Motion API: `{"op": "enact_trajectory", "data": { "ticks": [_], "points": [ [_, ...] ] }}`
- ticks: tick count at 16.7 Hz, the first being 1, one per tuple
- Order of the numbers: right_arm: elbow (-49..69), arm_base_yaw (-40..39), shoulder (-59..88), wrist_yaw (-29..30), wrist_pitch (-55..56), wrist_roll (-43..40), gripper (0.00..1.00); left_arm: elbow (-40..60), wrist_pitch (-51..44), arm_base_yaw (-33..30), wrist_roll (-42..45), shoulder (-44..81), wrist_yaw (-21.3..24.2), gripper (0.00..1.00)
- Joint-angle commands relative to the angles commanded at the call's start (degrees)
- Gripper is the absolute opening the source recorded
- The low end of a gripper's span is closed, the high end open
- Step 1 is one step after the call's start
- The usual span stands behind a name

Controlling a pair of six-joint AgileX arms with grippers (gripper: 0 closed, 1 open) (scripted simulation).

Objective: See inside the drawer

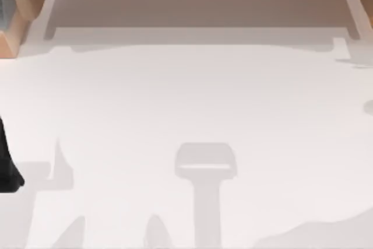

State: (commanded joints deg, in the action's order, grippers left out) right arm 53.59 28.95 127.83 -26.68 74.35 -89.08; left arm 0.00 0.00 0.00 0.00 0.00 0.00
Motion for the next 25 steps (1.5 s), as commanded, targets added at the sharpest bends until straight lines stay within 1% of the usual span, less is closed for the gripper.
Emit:
{"op": "enact_trajectory", "data": {
  "ticks": [5,13,19,25],
  "points": [
    [-0.5,0.0,-0.1,-0.2,0.4,0.0,0.00,0.0,0.0,0.0,0.0,0.0,0.0,1.00],
    [-13.0,4.5,-5.2,-4.7,7.7,0.1,0.00,0.0,0.0,0.0,0.0,0.0,0.0,1.00],
    [-13.6,4.7,-5.4,-5.0,8.2,0.1,0.00,0.0,0.0,0.0,0.0,0.0,0.0,1.00],
    [-22.3,9.5,-8.4,-10.0,13.9,0.1,0.00,0.0,0.0,0.0,0.0,0.0,0.0,1.00]
  ]
}}
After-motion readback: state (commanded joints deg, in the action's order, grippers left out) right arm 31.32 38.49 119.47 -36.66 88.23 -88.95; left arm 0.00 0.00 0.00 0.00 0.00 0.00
